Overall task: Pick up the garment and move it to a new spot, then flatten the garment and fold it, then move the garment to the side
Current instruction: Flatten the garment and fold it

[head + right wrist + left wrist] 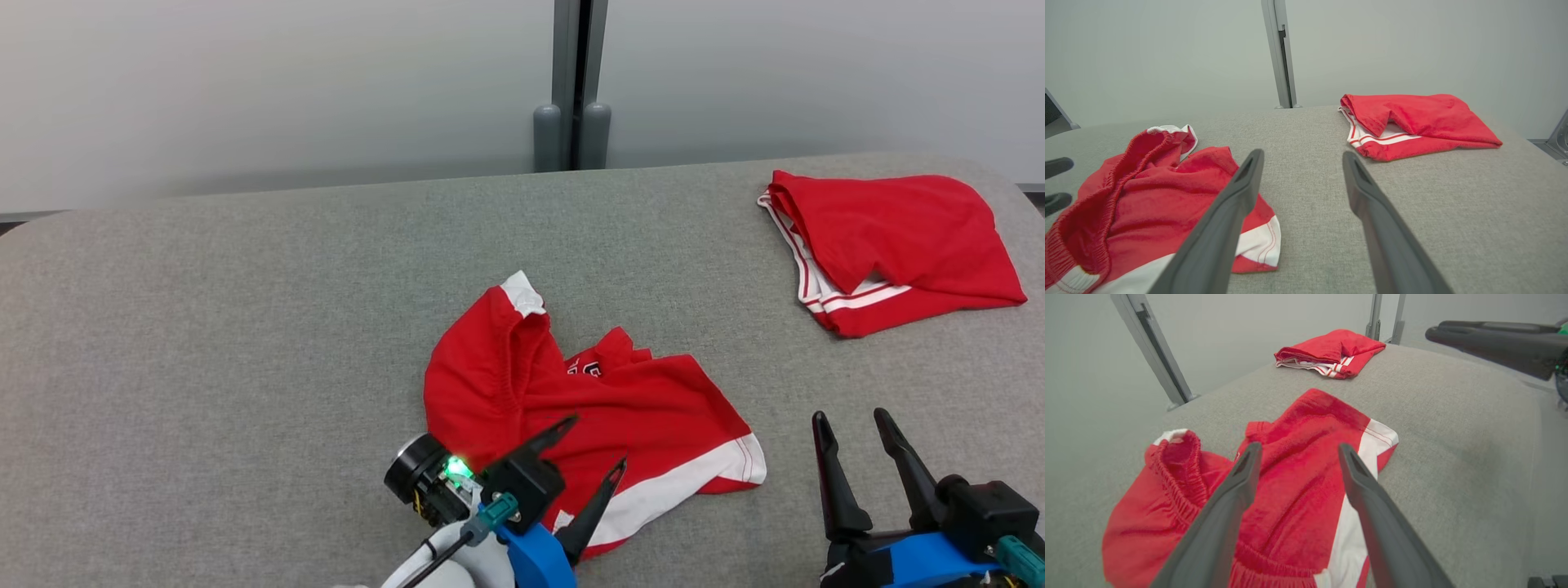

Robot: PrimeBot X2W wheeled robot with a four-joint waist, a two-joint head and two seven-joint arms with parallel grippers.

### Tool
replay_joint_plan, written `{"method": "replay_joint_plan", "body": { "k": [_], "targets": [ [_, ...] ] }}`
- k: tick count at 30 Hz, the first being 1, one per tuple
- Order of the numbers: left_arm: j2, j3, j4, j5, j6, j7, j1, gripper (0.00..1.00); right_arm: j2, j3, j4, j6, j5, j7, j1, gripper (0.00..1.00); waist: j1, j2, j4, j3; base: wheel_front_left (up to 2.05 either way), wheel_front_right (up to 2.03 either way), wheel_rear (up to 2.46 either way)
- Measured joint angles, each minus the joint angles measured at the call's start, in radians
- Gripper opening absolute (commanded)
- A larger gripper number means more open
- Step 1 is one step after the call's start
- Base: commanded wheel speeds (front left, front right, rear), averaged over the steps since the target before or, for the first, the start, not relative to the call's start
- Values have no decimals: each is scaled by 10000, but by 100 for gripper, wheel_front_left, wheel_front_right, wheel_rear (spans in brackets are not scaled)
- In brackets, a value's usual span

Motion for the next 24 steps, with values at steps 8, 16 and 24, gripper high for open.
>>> {"method": "replay_joint_plan", "body": {
  "k": [8, 16, 24],
  "targets": [
    [583, -1712, 1212, -633, -46, 393, -456, 100, 0, -19, 199, 0, 2, -61, -125, 100, 0, 0, -94, 228, 0, 0, 0],
    [1057, -2134, 1795, -865, -50, 669, -774, 100, 0, -71, 337, 0, 2, -104, -255, 100, 0, 0, -123, 284, 0, 0, 0],
    [1657, -2382, 1285, -894, -35, 1404, -486, 100, -2, -161, 387, 0, 17, -148, -251, 100, 0, 0, -51, 351, 0, 0, 0]
  ]
}}
